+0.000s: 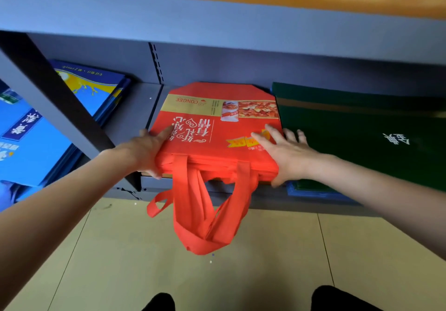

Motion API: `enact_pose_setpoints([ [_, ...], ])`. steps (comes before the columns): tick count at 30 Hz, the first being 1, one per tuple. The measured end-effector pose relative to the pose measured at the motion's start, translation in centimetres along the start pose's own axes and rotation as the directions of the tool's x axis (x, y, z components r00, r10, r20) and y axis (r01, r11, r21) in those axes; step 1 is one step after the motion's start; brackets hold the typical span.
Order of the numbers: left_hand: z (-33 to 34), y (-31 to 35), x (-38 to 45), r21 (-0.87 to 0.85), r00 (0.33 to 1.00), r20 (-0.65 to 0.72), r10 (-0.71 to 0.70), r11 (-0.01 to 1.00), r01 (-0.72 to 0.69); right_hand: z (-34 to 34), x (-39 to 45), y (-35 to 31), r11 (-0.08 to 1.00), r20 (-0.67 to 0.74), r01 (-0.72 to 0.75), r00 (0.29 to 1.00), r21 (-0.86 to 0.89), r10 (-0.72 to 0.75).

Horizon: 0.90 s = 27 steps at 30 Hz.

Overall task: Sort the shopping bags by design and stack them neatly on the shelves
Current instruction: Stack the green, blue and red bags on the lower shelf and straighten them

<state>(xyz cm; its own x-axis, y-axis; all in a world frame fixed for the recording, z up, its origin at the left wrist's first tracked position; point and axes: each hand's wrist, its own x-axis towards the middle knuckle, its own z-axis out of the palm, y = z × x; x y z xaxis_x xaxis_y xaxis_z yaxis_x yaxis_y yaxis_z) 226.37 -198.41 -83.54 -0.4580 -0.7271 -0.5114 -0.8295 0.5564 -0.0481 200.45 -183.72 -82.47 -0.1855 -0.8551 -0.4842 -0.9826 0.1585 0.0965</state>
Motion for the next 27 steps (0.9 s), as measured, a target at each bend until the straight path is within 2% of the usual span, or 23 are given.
enact_pose_setpoints([
  [2,0.3,0.0,0.2,-0.059,0.999,-0.042,0.009,0.998,-0.011,-0.7,0.4,0.9,1.0,-0.002,-0.006,1.0,-0.011,0.006],
  [4,0.6,-0.2,0.4,-0.075,0.999,-0.036,0.03,0.997,-0.032,-0.7,0.5,1.3,1.0,0.09,0.0,0.996,0.016,-0.001],
  [6,0.6,-0.6,0.6,-0.074,0.998,-0.03,0.048,0.996,-0.05,-0.3,0.6,1.0,1.0,0.118,0.012,0.993,0.029,-0.016],
  [10,0.1,-1.2,1.1,-0.126,0.995,-0.066,0.075,0.989,-0.083,-0.6,1.3,1.1,0.999,0.041,0.036,0.998,0.034,-0.038],
  [13,-0.1,-1.4,1.2,-0.205,0.994,-0.098,0.058,0.976,-0.077,-0.5,1.8,0.9,0.997,0.035,0.073,0.997,0.028,-0.074],
  [18,0.2,-1.0,1.3,-0.146,1.0,0.019,0.01,0.989,-0.007,-1.7,0.7,2.4,0.984,0.063,0.086,0.993,0.159,-0.097],
  [22,-0.1,-0.5,1.2,-0.153,1.0,0.009,0.007,0.988,-0.005,-3.3,-1.7,4.6,0.968,0.107,0.027,0.993,0.248,-0.054],
  [27,-0.6,0.0,1.1,-0.127,1.0,-0.009,-0.024,0.992,0.023,-0.6,-3.0,3.2,0.948,-0.004,0.056,0.998,0.314,-0.057],
])
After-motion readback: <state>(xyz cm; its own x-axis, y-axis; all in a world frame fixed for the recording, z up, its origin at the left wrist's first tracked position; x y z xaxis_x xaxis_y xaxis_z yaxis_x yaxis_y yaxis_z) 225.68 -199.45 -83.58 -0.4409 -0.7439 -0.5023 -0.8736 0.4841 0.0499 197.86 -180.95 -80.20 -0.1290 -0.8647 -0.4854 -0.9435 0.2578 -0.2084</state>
